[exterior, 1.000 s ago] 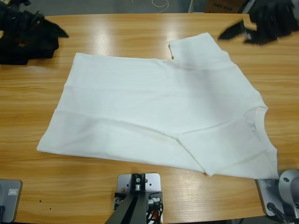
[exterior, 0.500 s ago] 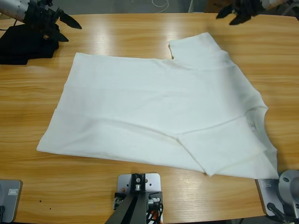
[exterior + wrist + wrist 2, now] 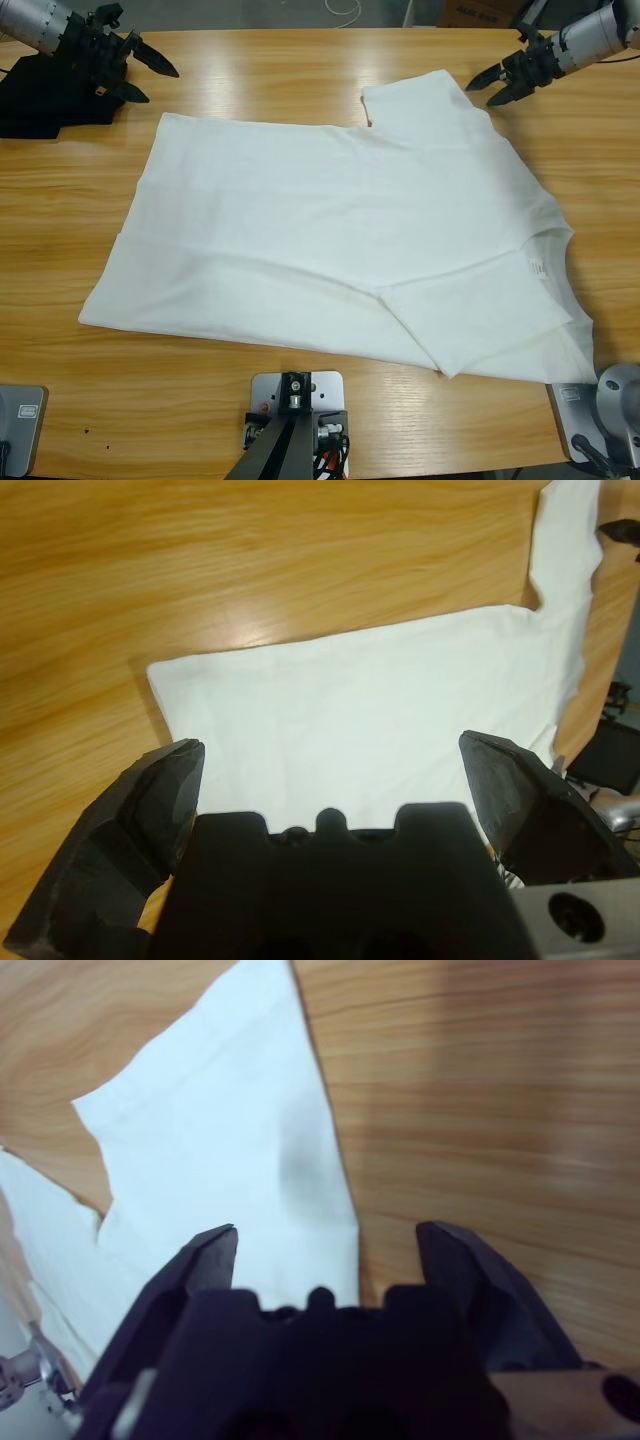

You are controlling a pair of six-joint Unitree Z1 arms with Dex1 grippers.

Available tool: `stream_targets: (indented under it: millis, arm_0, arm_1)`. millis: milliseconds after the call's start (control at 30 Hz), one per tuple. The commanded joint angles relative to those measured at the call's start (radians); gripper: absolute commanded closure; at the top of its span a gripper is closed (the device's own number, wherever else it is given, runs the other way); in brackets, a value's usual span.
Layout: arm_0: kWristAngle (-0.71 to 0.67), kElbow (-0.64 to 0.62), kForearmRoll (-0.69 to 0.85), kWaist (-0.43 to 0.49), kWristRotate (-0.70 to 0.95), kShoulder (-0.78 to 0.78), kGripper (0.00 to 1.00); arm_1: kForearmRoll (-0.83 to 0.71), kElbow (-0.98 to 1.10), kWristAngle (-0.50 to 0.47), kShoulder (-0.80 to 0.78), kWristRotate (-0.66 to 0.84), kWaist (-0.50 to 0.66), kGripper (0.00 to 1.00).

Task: Fold clothes

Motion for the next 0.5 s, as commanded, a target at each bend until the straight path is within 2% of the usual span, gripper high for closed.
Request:
stream_targets:
  millis: [33,233,300,400,500]
  arm_0:
    - [0.012,-0.007,0.02,-0.008,0.007,0.063,0.004]
    - [0.012,-0.007,0.02,-0.009,0.006,0.064,0.004]
    - [0.012,-0.009,0.02,-0.009,0.005,0.064,0.004]
    - [0.012,-0.008,0.022,-0.009,0.005,0.063,0.004]
    - [0.012,-0.008,0.023,-0.008,0.007,0.063,0.004]
  arm_1:
    - [-0.01,0.06,0.064,0.081,-0.037,-0.014,0.393]
    - [-0.002,0.051,0.08,0.088,-0.035,-0.013,0.438]
    - [-0.001,0.048,0.084,0.091,-0.037,-0.004,0.517]
    - [0.003,0.026,0.086,0.101,-0.037,0.015,0.533]
    - [0.013,0.002,0.088,0.112,-0.037,0.03,0.649]
